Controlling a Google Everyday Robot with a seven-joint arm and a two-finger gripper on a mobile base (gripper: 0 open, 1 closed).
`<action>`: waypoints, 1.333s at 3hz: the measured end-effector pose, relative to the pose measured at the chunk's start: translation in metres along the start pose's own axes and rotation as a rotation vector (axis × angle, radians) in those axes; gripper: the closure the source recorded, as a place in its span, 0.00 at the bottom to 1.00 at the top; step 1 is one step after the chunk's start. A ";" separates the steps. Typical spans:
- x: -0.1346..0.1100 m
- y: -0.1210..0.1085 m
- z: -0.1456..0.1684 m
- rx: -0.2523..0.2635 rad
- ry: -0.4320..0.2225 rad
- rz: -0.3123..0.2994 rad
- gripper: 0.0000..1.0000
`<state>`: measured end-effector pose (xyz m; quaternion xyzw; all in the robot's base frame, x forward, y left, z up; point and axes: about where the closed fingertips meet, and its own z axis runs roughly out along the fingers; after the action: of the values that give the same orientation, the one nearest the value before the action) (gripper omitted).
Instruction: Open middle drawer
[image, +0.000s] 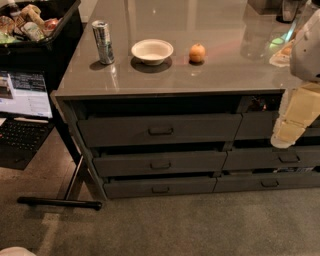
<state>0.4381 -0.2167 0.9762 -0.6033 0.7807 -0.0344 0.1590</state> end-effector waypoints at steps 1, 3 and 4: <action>0.000 0.000 0.000 0.000 0.000 0.000 0.00; 0.003 0.024 0.069 -0.035 -0.187 -0.026 0.00; 0.017 0.053 0.139 -0.076 -0.338 0.022 0.00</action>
Offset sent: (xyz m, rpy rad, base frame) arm 0.0013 0.0180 -0.0494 0.1308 -0.0453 0.1197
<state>0.4254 -0.1998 0.8279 -0.5976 0.7500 0.0988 0.2656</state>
